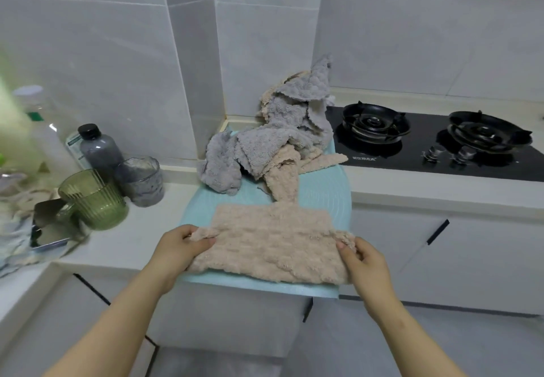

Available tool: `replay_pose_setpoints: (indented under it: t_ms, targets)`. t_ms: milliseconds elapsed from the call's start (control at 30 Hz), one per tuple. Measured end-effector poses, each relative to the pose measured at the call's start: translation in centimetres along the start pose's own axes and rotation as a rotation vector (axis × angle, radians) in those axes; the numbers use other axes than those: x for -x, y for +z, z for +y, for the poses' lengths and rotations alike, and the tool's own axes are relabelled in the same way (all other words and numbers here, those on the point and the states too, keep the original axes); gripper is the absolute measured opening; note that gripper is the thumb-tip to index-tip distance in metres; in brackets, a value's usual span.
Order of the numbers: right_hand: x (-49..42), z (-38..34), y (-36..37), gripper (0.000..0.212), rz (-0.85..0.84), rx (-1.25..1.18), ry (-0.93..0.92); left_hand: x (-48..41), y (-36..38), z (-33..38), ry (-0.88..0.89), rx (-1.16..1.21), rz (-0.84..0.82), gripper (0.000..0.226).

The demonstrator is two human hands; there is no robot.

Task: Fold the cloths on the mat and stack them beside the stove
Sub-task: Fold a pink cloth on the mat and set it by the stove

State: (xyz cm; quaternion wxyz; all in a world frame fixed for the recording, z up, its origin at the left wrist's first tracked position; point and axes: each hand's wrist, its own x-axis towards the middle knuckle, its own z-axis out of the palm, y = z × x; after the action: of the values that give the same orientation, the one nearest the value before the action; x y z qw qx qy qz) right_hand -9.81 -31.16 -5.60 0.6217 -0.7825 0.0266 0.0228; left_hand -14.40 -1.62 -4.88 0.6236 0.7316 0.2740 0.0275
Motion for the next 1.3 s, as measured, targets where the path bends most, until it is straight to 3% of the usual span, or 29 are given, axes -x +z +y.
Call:
replay_pose_setpoints:
  t_ms: [200,400,533,900,1033,1200,1300]
  targets:
    - [2.0,1.6,-1.2,0.022,-0.046,0.024,0.004,3.6,0.2,-1.3,0.069,-0.085,0.074,0.047]
    - [1.6,1.6,-0.9,0.022,-0.03,0.028,-0.005,3.6,0.1,-1.3,0.062,-0.091,0.105,0.024]
    - [-0.2,1.4,-0.5,0.03,0.024,0.078,0.01,1.5,0.3,-0.6,0.104,-0.151,0.109,0.031]
    - [-4.4,1.1,1.0,0.023,0.12,0.214,0.08,-5.2,1.5,-0.4,0.035,-0.27,0.038,0.04]
    - [-5.4,1.8,1.5,0.029,0.138,0.279,0.128,-6.5,1.9,-0.7,0.06,-0.44,0.065,0.043]
    - [-5.7,2.5,2.2,0.031,0.155,0.333,0.191,-6.9,2.2,-1.0,0.089,-0.593,0.098,0.013]
    - [-5.7,2.6,2.4,0.014,0.1,0.36,0.216,-7.1,2.5,-1.4,0.073,-0.637,0.091,0.011]
